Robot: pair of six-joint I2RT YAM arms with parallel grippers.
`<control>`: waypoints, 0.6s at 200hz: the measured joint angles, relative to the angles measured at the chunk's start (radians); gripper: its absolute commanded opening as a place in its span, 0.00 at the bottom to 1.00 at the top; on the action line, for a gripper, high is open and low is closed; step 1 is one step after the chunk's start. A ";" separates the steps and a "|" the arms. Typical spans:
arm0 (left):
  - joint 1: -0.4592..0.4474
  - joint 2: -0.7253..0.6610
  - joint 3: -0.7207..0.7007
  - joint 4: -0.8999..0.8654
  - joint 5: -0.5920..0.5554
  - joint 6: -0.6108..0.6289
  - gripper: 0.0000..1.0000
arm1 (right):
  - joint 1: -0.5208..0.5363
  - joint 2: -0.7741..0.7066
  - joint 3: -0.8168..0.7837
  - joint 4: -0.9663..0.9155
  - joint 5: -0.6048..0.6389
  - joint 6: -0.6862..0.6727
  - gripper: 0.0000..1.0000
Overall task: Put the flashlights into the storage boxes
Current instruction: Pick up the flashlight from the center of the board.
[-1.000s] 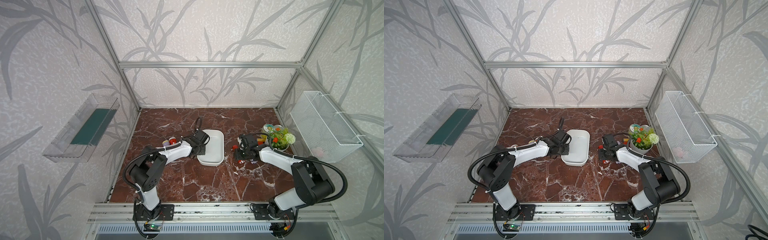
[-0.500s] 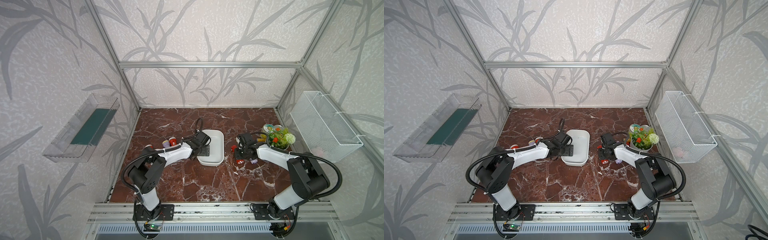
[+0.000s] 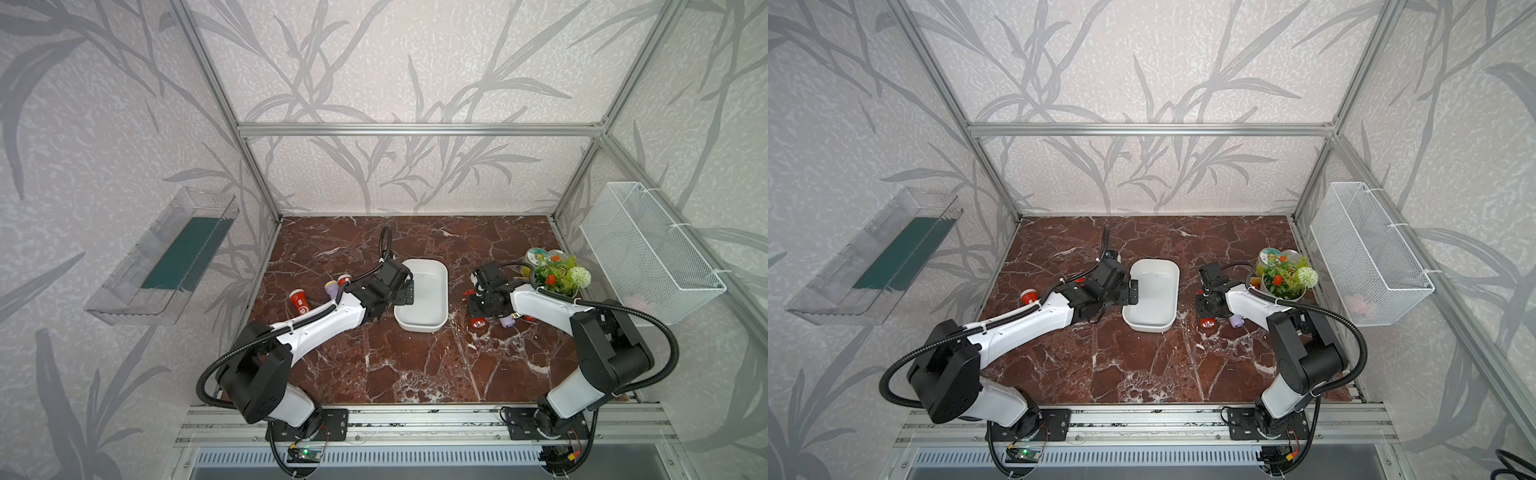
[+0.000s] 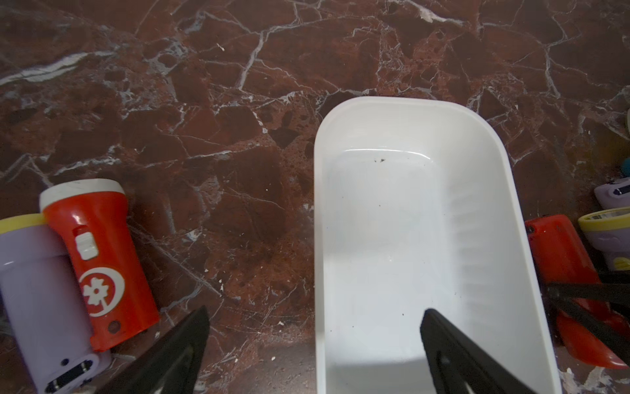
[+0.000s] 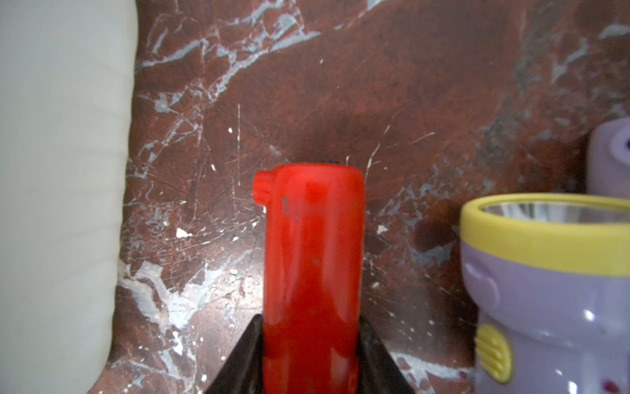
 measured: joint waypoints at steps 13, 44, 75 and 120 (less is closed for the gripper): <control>0.000 -0.020 -0.021 0.010 -0.014 0.010 0.99 | 0.000 0.000 0.011 -0.015 0.005 0.000 0.38; 0.000 -0.038 -0.033 0.018 -0.050 0.032 0.99 | 0.004 -0.005 0.034 -0.045 0.019 0.000 0.37; 0.006 -0.056 -0.051 0.030 -0.080 0.044 0.99 | 0.025 -0.031 0.068 -0.096 0.037 0.000 0.37; 0.071 -0.135 -0.105 0.030 -0.079 0.048 0.99 | 0.079 -0.095 0.172 -0.165 0.064 0.001 0.37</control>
